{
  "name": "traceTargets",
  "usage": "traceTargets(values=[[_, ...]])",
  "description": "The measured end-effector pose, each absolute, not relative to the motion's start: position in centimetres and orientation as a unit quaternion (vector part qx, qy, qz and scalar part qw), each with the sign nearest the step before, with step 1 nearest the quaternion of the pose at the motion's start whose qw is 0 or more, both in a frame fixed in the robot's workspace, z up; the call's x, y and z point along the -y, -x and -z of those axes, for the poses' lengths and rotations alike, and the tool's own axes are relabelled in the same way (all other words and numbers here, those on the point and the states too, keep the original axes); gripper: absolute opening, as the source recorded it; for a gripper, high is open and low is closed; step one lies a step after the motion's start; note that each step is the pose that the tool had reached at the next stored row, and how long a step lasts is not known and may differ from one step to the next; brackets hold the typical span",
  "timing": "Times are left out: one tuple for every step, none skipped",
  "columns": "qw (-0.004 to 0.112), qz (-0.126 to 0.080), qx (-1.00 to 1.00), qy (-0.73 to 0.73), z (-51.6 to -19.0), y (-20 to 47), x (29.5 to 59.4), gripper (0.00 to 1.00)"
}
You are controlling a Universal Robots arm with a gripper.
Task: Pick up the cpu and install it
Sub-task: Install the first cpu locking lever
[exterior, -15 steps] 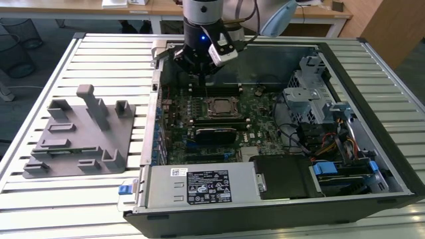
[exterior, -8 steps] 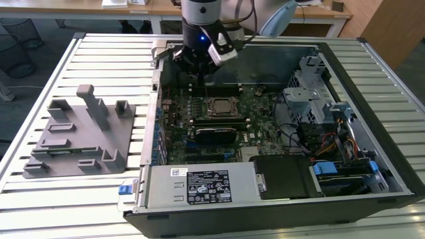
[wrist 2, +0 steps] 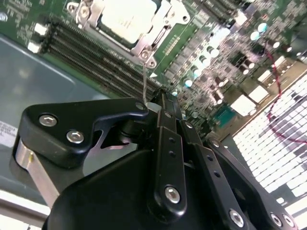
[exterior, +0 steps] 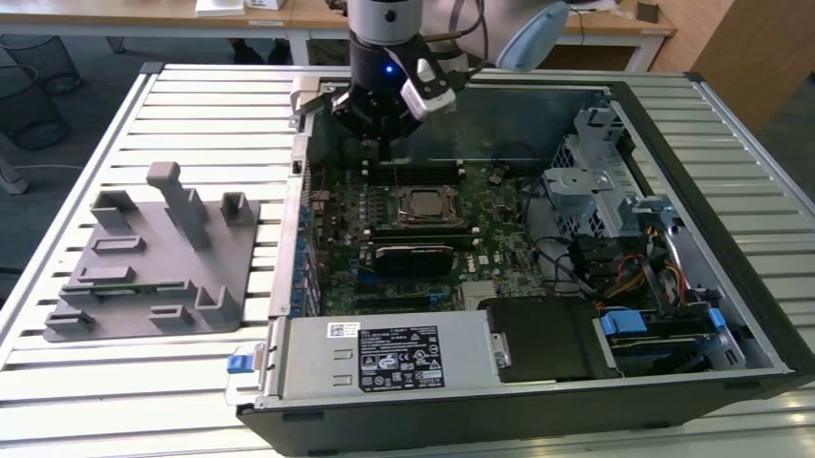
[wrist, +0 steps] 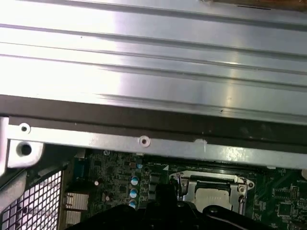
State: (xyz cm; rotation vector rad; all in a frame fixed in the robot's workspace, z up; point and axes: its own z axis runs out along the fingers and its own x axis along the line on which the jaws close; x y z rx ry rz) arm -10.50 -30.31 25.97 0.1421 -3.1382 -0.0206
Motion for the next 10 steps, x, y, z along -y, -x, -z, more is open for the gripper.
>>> traceTargets(values=[[0.0,0.007,0.999,-0.047,-25.95,10.5,30.15,0.11],[0.0,0.007,0.999,-0.048,-25.92,10.5,30.05,0.11],[0.0,0.007,0.999,-0.049,-25.9,10.5,29.98,0.11],[0.0,0.007,0.999,-0.049,-25.88,10.48,29.93,0.11],[0.0,0.007,0.999,-0.049,-25.85,10.45,29.9,0.11],[0.0,0.007,0.999,-0.049,-25.83,10.41,29.87,0.11],[0.0,0.007,0.999,-0.049,-25.8,10.35,29.85,0.11],[0.0,0.007,0.999,-0.049,-25.79,10.27,29.84,0.11],[0.0,0.007,0.999,-0.049,-25.78,10.16,29.82,0.11],[0.0,0.007,0.999,-0.049,-25.77,10.04,29.82,0.11]])
